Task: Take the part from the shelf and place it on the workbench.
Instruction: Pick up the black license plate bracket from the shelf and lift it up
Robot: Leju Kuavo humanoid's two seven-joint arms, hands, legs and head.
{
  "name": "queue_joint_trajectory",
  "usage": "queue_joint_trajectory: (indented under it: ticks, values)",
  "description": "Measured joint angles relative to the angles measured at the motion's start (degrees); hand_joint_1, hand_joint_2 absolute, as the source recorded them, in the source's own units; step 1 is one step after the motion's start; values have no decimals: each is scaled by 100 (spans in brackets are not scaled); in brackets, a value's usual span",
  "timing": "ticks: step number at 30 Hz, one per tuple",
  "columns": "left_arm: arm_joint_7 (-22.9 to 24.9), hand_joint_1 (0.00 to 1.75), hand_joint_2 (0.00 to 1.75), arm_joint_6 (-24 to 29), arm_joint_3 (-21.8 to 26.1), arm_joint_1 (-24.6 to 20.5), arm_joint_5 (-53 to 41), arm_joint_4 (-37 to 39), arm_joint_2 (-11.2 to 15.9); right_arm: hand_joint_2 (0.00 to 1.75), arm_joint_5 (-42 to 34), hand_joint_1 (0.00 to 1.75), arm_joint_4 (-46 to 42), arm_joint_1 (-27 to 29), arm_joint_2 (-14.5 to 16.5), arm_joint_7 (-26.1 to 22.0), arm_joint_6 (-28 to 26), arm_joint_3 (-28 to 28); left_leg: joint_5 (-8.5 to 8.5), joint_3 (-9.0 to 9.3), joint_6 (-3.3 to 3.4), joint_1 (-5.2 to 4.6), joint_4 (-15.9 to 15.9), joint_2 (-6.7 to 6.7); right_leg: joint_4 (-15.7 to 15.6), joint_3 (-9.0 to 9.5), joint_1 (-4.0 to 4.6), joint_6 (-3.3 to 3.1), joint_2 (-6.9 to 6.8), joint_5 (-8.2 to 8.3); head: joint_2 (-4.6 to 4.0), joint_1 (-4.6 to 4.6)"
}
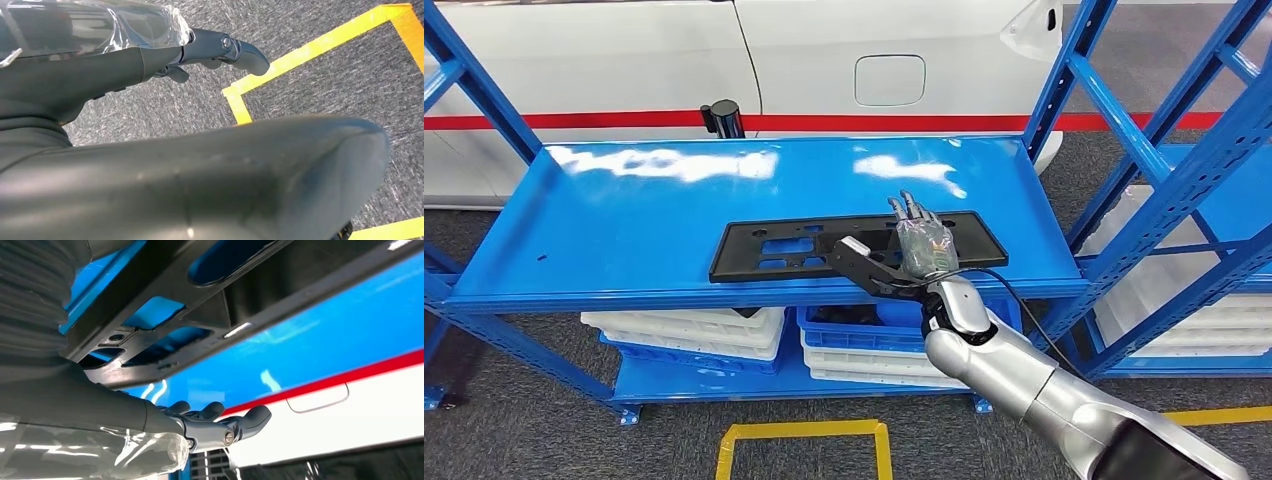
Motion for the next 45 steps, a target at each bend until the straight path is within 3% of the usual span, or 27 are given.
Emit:
queue_joint_trajectory:
  ticks: [10,18,28,36,40,45]
  values:
    - [-1,0,0,-1,-140,-2,39,0,-14,175,659,0,5,14,227,65,-446,18,0,0,0,0,0,0,0,-1,0,0,0,0,0,-1]
    - [-7,0,0,11,-243,-3,55,0,-26,175,809,0,5,114,337,57,-445,23,0,0,0,1,0,0,0,-1,0,0,0,0,-1,0]
    - [-57,0,0,81,-330,-3,232,0,-26,175,645,0,5,202,357,45,422,23,0,2,0,1,0,1,0,-1,0,0,0,0,1,-1]
    - [-150,0,0,135,-378,-2,304,0,-26,175,526,0,5,235,356,50,634,23,0,3,0,1,0,1,0,0,0,0,0,0,1,-1]
    - [-194,0,0,152,-394,-2,335,0,-26,175,486,171,5,252,355,53,615,23,0,3,0,1,0,1,0,0,0,0,0,0,0,-1]
    - [-239,0,0,154,-397,-2,375,0,-26,175,456,175,3,259,354,20,531,23,0,4,0,2,0,1,0,0,0,0,0,0,0,-1]
